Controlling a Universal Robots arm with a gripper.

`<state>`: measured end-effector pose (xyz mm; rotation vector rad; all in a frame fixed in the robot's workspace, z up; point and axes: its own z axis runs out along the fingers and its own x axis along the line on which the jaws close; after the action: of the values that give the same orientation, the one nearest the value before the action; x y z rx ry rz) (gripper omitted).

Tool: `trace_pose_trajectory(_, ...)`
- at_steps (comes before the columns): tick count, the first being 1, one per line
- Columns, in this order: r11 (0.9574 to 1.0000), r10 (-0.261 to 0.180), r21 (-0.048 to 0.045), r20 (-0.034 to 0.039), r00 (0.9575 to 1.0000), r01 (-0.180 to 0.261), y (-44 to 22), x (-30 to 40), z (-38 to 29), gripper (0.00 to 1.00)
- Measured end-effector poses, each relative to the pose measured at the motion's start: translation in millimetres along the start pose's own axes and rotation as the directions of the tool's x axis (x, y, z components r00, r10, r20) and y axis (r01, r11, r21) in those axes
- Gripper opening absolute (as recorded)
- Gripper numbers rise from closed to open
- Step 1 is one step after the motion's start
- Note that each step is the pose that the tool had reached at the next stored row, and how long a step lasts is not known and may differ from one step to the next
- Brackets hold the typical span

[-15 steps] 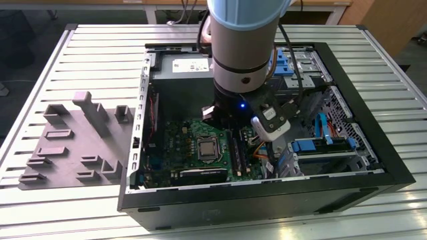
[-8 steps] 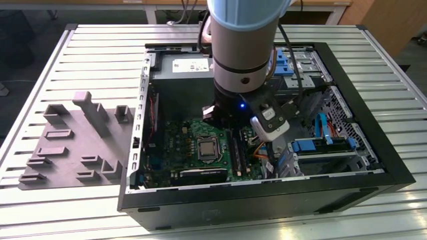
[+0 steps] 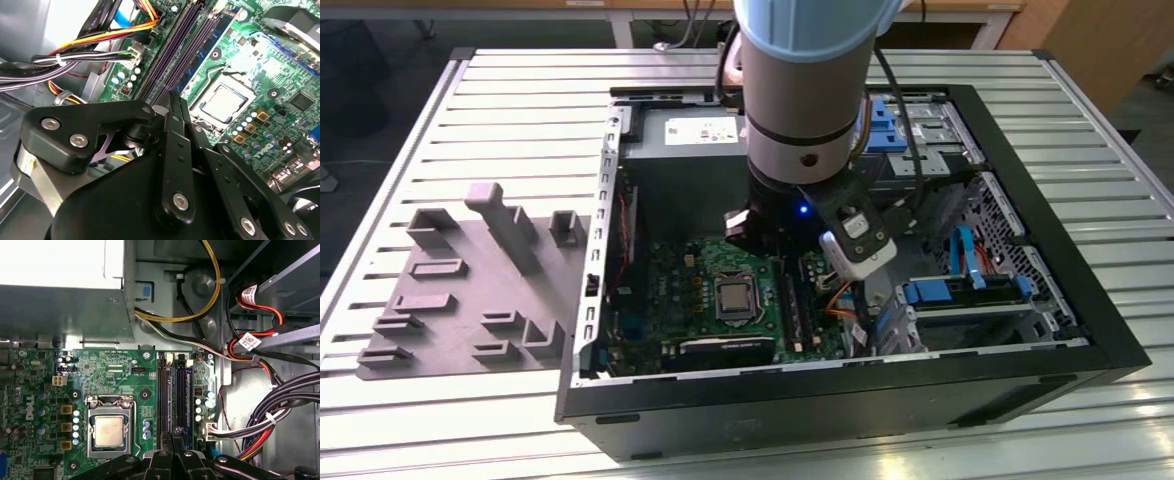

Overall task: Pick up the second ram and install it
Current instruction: 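Insert the second ram into the second slot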

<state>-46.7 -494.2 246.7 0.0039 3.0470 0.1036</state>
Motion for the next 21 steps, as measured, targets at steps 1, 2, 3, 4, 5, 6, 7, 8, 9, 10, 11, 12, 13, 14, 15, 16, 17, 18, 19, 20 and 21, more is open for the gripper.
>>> trace_pose_trajectory(1,1.0,0.0,-0.0001,0.0,1.0,0.0,0.2,-0.1,0.4,0.11)
trace_pose_trajectory(2,1.0,0.0,-0.0001,0.0,1.0,0.0,0.5,-0.2,0.8,0.11)
trace_pose_trajectory(3,1.0,0.0,-0.0001,0.0,1.0,0.0,0.6,-0.3,1.1,0.11)
trace_pose_trajectory(4,1.0,0.0,-0.0001,0.0,1.0,0.0,0.7,-0.4,1.3,0.11)
trace_pose_trajectory(5,1.0,0.0,0.0,0.0,1.0,0.0,0.7,-0.5,1.3,0.11)
trace_pose_trajectory(6,1.0,0.0,0.0001,0.0,1.0,0.0,0.7,-0.5,1.4,0.11)
trace_pose_trajectory(7,1.0,0.0,0.0,0.0,1.0,0.0,0.7,-0.5,1.4,0.11)
trace_pose_trajectory(8,1.0,0.001,0.0,0.0,1.0,-0.001,0.8,-0.9,2.1,0.11)
trace_pose_trajectory(9,1.0,0.001,0.0,0.0,1.0,-0.001,0.8,-1.1,2.2,0.11)
trace_pose_trajectory(10,1.0,0.001,0.0,0.0001,1.0,-0.001,0.8,-1.2,2.2,0.11)
trace_pose_trajectory(11,1.0,0.001,-0.0001,0.0001,1.0,-0.001,0.8,-1.3,2.2,0.11)
trace_pose_trajectory(12,1.0,0.001,-0.0002,0.0001,1.0,-0.001,0.8,-1.6,2.3,0.11)
trace_pose_trajectory(13,1.0,0.001,-0.0002,0.0001,1.0,-0.001,0.8,-1.9,2.3,0.11)
trace_pose_trajectory(14,1.0,0.001,-0.0001,0.0001,1.0,-0.001,0.8,-2.1,2.3,0.11)
trace_pose_trajectory(15,1.0,0.001,0.0,0.0001,1.0,-0.001,0.8,-2.6,2.3,0.11)
trace_pose_trajectory(16,1.0,0.001,-0.0001,0.0001,1.0,-0.001,0.8,-3.1,2.4,0.11)
trace_pose_trajectory(17,1.0,0.001,-0.0001,0.0001,1.0,-0.001,0.8,-3.6,2.5,0.11)
trace_pose_trajectory(18,1.0,0.001,-0.0001,0.0001,1.0,-0.001,0.8,-4.0,2.6,0.11)
trace_pose_trajectory(19,1.0,0.001,-0.0001,0.0001,1.0,-0.001,0.8,-4.1,2.6,0.11)
trace_pose_trajectory(20,1.0,0.001,0.0,0.0001,1.0,-0.001,0.8,-4.1,2.6,0.11)
trace_pose_trajectory(21,1.0,0.001,-0.0003,0.0002,1.0,-0.001,0.9,-4.1,2.7,0.11)
